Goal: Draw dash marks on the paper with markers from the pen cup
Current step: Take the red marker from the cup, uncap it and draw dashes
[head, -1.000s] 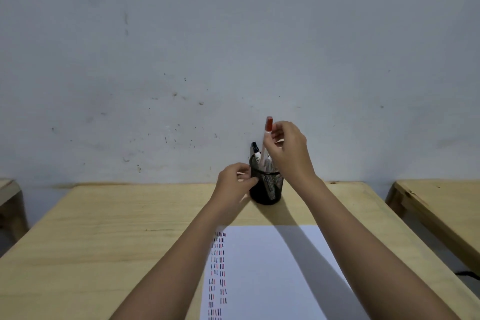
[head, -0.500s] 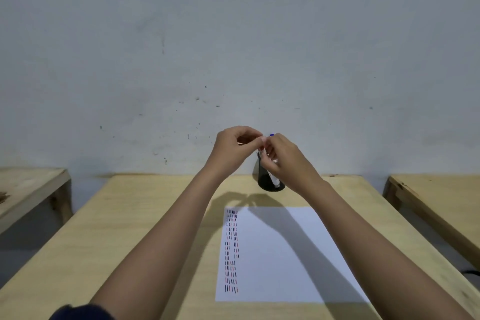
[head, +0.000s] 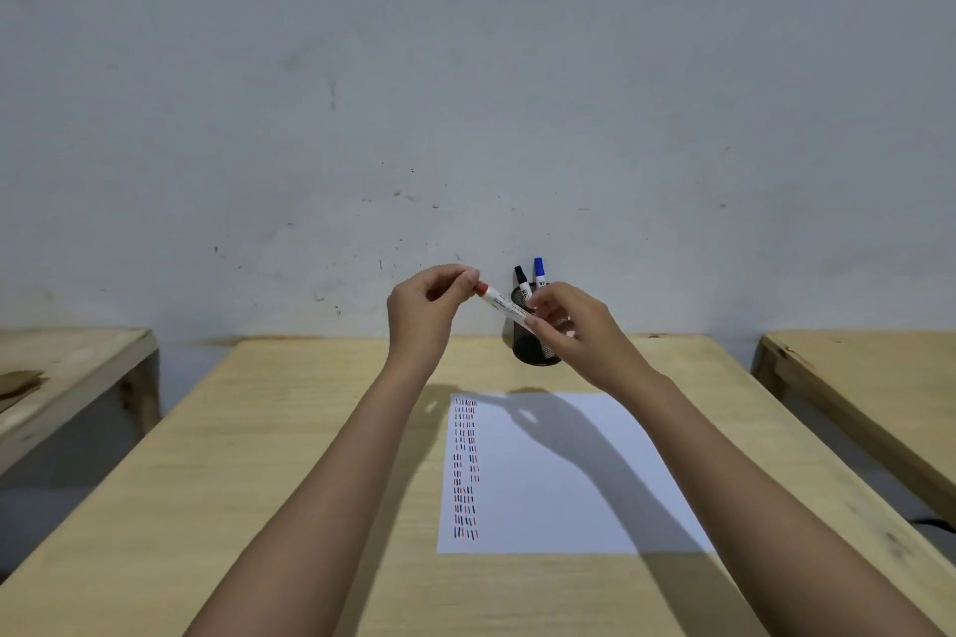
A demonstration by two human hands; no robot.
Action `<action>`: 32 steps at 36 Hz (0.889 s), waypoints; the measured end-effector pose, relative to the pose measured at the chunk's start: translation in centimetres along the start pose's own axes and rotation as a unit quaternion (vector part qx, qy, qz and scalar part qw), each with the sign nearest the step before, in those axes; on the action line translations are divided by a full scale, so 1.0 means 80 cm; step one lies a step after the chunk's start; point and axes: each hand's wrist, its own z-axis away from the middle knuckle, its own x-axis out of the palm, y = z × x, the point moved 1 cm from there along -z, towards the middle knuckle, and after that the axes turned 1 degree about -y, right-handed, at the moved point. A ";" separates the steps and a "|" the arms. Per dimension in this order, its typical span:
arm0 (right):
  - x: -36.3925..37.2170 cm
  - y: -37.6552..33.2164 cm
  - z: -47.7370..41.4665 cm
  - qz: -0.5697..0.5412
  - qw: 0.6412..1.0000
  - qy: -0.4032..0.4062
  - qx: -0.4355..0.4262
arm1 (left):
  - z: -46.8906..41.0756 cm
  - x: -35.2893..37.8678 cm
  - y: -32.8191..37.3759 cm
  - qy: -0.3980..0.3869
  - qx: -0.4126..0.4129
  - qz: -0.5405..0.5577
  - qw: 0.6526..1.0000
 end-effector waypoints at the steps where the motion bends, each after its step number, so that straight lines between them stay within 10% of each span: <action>1: 0.000 0.002 0.002 -0.014 1.000 -0.003 0.009 | 0.002 -0.003 -0.003 0.016 -0.009 0.016 1.000; 11: 0.015 0.009 0.031 -0.353 0.926 0.064 0.119 | 0.033 -0.014 -0.036 0.060 -0.092 0.160 0.981; 20: 0.047 0.005 0.035 -0.623 0.727 0.169 0.233 | 0.049 -0.009 -0.044 -0.055 -0.071 0.062 0.994; 32: 0.062 0.002 0.014 -0.580 0.786 0.107 0.183 | 0.032 -0.024 -0.058 -0.058 -0.132 -0.011 0.989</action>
